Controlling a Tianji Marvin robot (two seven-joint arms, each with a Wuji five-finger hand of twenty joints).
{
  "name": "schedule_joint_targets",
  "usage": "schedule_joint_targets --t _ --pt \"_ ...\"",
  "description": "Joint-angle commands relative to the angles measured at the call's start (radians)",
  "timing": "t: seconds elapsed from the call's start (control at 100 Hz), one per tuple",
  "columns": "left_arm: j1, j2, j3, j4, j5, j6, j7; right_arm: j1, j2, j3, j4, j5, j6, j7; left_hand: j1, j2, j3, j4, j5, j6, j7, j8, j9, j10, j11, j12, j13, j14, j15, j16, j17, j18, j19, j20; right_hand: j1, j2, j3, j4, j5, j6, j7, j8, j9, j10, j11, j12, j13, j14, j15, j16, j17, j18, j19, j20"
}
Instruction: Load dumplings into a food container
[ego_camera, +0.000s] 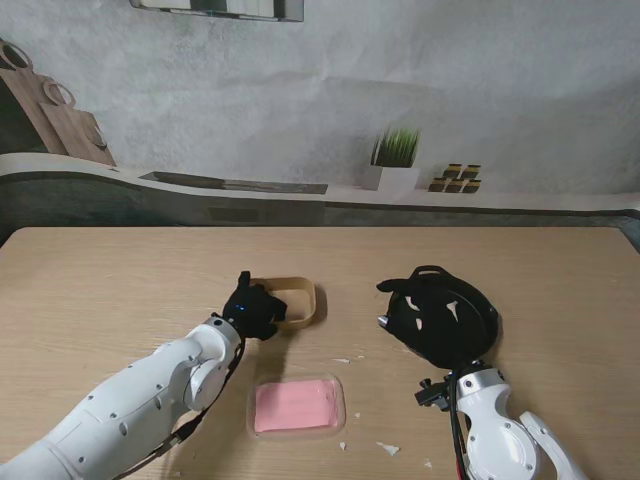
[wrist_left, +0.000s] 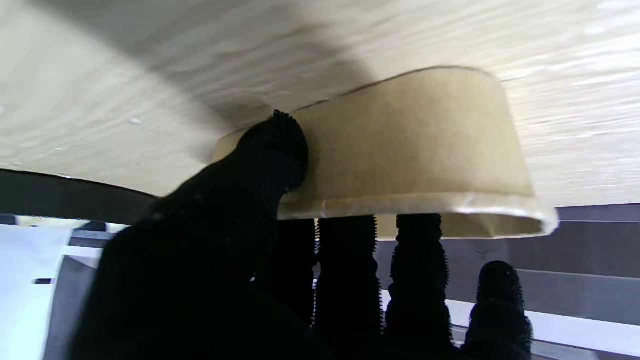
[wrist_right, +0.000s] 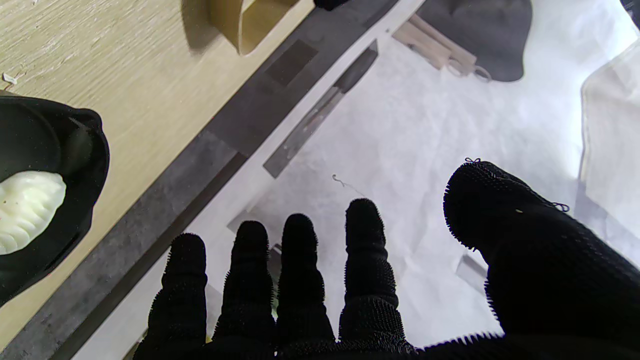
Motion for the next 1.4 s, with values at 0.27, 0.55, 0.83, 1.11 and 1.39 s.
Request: schedule_joint_targets --t 0.27,0.55,0.83,1.11,1.39 --pt "-0.058 -0.066 0.099 0.014 -0.074 -0.041 0.008 -0.013 -0.009 0.009 -0.006 -0.001 -0.017 0.006 0.018 -0.031 0.029 -0.033 0.045 -0.022 0.025 -0.023 0.032 -0.012 -0.010 0.011 0.021 0.007 0.024 0.024 0.003 0.034 0.010 0.028 -0.005 -0.009 0.020 0.019 0.015 -0.003 -0.003 0.005 0.015 -0.003 0.007 0.001 0.023 -0.011 0.004 0.007 0.004 -0.018 -0.002 0.002" --pt "-0.072 -0.075 0.139 0.029 -0.092 -0.066 0.008 -0.014 -0.011 0.014 -0.004 -0.001 -0.019 -0.002 0.016 -0.028 0.026 -0.033 0.041 -0.039 0.030 -0.022 0.018 -0.023 -0.008 0.019 0.010 0.003 0.023 0.027 -0.006 0.024 0.014 0.038 -0.005 -0.009 0.022 0.019 0.019 -0.001 -0.003 0.006 0.019 -0.002 0.008 0.002 0.025 -0.011 0.005 0.008 0.005 -0.018 -0.001 0.001" --pt "-0.059 -0.057 0.132 -0.013 -0.085 -0.034 -0.059 -0.013 -0.010 0.012 -0.003 -0.001 -0.017 0.000 -0.087 -0.056 0.044 -0.035 -0.044 0.031 -0.141 0.019 -0.174 -0.001 0.079 -0.118 -0.033 0.012 -0.027 0.012 -0.032 0.028 0.002 0.052 -0.005 -0.009 0.022 0.018 0.018 0.000 -0.004 0.007 0.018 -0.002 0.006 0.002 0.024 -0.011 0.004 0.008 0.005 -0.018 -0.001 0.001" --pt "0.028 -0.018 0.020 -0.125 -0.008 -0.034 -0.087 -0.013 -0.010 0.011 -0.003 -0.002 -0.012 0.001 -0.317 0.036 -0.043 0.020 -0.470 0.085 -0.502 0.003 -0.778 0.072 -0.127 -0.501 -0.308 -0.017 -0.297 -0.114 -0.083 0.003 -0.023 0.042 -0.005 -0.010 0.022 0.018 0.018 0.000 -0.004 0.007 0.018 0.000 0.006 0.002 0.024 -0.010 0.004 0.008 0.004 -0.018 -0.001 0.001" --pt "0.214 -0.013 -0.200 -0.282 -0.001 -0.086 -0.023 -0.015 -0.007 0.003 -0.009 -0.010 -0.006 0.010 -0.328 0.232 -0.271 0.065 -0.612 0.082 -0.580 -0.031 -0.904 0.080 -0.281 -0.655 -0.423 -0.060 -0.529 -0.260 -0.084 -0.037 -0.039 -0.003 -0.007 -0.010 0.019 0.018 0.013 -0.001 -0.005 0.007 0.014 -0.001 0.005 0.002 0.022 -0.011 0.002 0.007 0.003 -0.018 -0.002 0.001"
